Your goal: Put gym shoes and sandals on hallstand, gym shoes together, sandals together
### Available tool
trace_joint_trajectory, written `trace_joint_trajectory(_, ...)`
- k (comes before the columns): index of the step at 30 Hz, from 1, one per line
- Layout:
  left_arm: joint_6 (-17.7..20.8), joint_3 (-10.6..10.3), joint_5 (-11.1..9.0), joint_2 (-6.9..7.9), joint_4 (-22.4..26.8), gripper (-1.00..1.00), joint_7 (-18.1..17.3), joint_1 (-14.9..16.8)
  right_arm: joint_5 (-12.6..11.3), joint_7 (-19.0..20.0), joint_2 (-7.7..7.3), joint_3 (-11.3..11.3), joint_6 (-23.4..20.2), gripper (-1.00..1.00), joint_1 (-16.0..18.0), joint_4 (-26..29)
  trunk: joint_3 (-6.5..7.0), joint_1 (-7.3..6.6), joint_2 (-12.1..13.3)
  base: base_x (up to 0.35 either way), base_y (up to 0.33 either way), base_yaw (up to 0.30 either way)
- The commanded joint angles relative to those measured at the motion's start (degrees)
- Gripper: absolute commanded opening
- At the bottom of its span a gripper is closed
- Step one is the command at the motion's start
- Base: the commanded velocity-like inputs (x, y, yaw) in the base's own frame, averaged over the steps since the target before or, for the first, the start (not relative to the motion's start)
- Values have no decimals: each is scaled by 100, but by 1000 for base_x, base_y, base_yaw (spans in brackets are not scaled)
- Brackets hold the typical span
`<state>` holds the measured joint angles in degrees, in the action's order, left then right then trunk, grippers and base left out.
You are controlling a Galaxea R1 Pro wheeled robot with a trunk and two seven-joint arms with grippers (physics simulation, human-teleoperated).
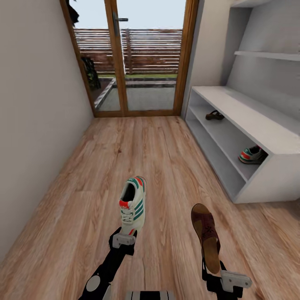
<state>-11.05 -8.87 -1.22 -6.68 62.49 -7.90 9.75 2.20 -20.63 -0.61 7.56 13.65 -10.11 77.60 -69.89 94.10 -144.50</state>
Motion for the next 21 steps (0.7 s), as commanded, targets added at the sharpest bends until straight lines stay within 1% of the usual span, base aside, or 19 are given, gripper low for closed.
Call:
trace_joint_trajectory(1,0,0,-1,0,1,-100,-1,0,-9,5,0,0,7,-100,0,1,0,0,0,310,139,-273)
trace_joint_trajectory(21,1,0,-1,0,0,-100,-1,0,-9,0,0,0,8,-100,0,1,0,0,0,310,124,-281)
